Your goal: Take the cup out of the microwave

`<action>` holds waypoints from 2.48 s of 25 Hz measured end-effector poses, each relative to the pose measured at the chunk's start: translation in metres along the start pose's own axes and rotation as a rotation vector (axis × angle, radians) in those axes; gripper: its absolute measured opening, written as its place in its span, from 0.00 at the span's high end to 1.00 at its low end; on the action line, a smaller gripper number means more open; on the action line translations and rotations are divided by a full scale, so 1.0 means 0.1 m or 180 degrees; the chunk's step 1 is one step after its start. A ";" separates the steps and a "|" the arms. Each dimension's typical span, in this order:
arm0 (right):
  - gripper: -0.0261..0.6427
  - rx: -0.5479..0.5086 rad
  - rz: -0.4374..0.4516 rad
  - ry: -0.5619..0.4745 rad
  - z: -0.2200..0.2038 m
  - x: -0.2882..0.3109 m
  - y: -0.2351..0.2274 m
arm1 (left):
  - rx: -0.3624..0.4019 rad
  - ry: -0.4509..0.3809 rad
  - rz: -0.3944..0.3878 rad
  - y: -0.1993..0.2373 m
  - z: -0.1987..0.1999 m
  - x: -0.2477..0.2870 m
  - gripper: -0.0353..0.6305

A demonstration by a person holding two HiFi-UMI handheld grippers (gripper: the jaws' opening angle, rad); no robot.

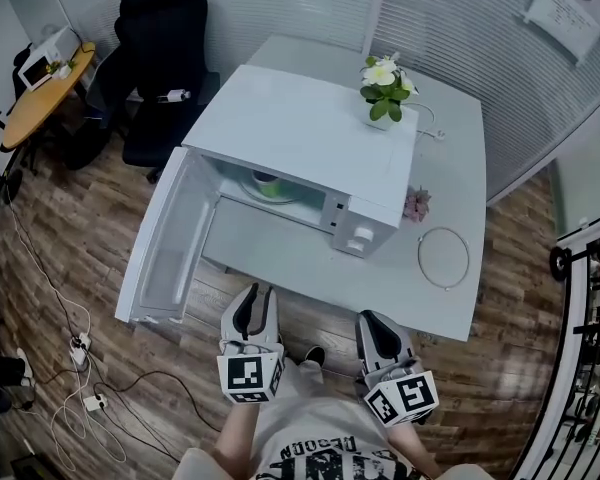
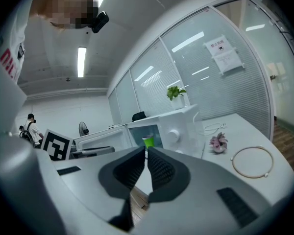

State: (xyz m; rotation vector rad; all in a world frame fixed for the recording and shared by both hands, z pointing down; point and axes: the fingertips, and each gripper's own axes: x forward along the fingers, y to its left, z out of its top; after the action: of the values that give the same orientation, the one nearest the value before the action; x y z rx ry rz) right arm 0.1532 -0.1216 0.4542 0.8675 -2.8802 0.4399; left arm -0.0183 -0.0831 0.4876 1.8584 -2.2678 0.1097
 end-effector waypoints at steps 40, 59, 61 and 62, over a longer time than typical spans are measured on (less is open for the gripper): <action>0.92 0.0135 -0.0782 -0.0035 0.12 1.03 0.06 | 0.0662 0.0057 -0.0872 0.88 0.32 1.41 0.80; 0.92 0.0202 -0.0936 -0.0028 0.07 1.29 0.10 | 0.1844 0.0207 -0.1381 0.84 0.22 1.79 0.79; 0.92 0.0210 -0.0947 -0.0036 0.08 1.30 0.10 | 0.2019 0.0251 -0.1462 0.82 0.20 1.82 0.78; 0.92 0.0211 -0.0953 -0.0040 0.08 1.30 0.10 | 0.2100 0.0281 -0.1503 0.81 0.19 1.84 0.78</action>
State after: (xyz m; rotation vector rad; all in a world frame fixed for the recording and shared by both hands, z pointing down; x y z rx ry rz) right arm 0.0391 -0.1846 0.4676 1.2901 -2.6943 0.4998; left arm -0.1335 -0.2468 0.5134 2.5790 -1.7863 0.9318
